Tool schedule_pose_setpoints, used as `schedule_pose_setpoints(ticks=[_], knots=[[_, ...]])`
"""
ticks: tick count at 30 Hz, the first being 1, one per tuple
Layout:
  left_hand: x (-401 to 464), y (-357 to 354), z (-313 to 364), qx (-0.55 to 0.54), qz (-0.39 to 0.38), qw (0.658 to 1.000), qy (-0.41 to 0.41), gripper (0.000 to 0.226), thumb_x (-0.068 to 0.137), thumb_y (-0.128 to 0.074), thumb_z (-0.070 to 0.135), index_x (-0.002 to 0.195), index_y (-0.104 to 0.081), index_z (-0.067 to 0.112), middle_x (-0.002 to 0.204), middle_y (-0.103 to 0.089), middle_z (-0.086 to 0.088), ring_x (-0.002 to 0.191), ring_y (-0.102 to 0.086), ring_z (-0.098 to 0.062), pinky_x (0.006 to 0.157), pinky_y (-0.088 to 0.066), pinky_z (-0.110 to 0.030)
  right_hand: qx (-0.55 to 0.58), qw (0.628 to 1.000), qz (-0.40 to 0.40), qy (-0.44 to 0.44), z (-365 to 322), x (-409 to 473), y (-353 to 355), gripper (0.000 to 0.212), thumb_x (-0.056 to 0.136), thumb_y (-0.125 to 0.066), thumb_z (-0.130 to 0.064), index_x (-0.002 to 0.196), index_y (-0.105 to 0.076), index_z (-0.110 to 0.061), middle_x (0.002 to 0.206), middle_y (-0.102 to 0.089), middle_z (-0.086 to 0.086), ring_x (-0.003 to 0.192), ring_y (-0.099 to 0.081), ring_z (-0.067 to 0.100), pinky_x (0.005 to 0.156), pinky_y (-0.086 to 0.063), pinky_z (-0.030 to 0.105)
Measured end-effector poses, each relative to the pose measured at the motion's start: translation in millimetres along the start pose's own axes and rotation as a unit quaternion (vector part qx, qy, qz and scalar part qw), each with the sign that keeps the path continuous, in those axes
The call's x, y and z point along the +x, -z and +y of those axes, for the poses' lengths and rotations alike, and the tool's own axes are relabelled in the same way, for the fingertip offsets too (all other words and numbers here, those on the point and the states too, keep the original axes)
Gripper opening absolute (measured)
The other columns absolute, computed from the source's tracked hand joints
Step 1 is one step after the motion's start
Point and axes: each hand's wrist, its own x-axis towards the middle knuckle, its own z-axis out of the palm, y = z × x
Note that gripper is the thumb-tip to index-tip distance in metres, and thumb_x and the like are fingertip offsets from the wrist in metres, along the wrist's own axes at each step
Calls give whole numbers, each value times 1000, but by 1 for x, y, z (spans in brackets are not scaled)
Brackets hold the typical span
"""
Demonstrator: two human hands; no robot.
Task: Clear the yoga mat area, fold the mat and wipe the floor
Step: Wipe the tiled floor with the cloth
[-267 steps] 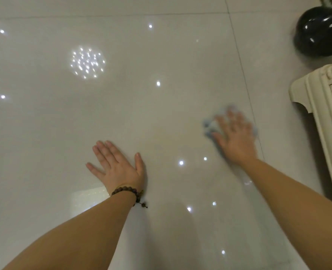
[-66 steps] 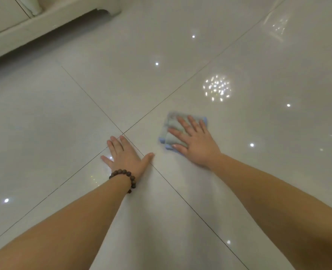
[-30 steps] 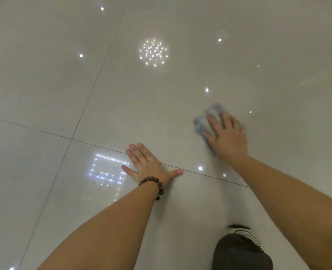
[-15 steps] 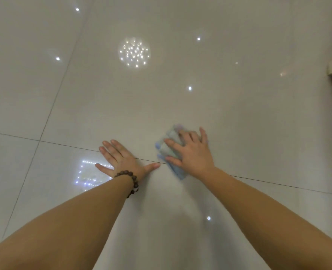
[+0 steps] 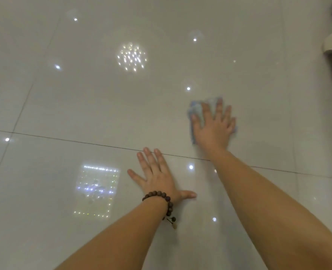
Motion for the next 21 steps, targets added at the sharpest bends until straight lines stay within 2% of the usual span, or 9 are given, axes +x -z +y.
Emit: schedule_pose_setpoints(ticks=[3,5,8,11,13,15,16,18,21], knots=[[-2,6,-1,24,-11,1000,7,159,39,-48,99,116,57,6,129,58,-20,122,51,-39,103,10,-74,-41,957,-71,279,-45,-40,-10,59,91,-14,-65,146,-22,-44,161,-1,-3,147,0,30,116,0,51],[-3,7,2,31,-20,999,14,160,41,-51,97,116,56,6,133,56,-21,124,49,-40,104,9,-74,-26,949,-60,308,-12,-19,-2,61,89,-15,-65,143,-32,-44,160,-10,-3,146,-10,28,116,-7,49],[-3,9,3,27,-27,999,20,161,40,-53,96,118,55,7,137,52,-21,127,47,-41,105,9,-73,-32,994,-9,106,92,24,15,70,83,-14,-68,144,-32,-39,159,-14,-1,145,-13,30,115,-11,49],[-2,9,4,35,-32,999,24,161,40,-54,96,120,55,7,137,52,-21,128,47,-40,105,8,-73,-7,992,-11,-122,187,40,47,79,81,-12,-71,149,-25,-33,160,-6,2,146,-7,33,116,-7,52],[-2,8,5,35,-29,999,25,162,39,-53,96,122,53,6,138,52,-21,128,46,-41,105,8,-73,30,973,-13,-229,188,40,53,67,91,-25,-63,150,-23,-31,161,-2,3,146,-3,33,116,-3,52],[-3,9,5,33,-25,999,27,163,38,-54,96,123,53,7,138,51,-20,129,45,-40,105,9,-72,39,964,8,-263,139,26,40,59,95,-31,-55,149,-23,-32,161,-2,3,146,-2,34,115,-1,53],[-4,8,6,33,-22,999,27,163,38,-55,96,124,52,7,139,51,-20,129,45,-40,105,10,-72,33,975,24,-219,109,11,28,58,95,-32,-55,148,-25,-34,160,-5,4,146,-5,35,115,-1,54],[-4,7,5,37,-14,999,25,163,39,-55,95,128,49,7,140,49,-20,130,44,-39,103,10,-71,6,1000,25,-9,48,-32,1,56,92,-33,-56,144,-32,-36,159,-16,4,144,-14,37,114,-3,52],[-6,7,4,35,-2,999,24,163,38,-55,96,130,47,7,143,46,-19,133,41,-39,104,9,-71,-38,957,-16,286,35,-71,-7,52,90,-34,-59,138,-44,-40,156,-27,1,142,-24,34,114,-11,50]])
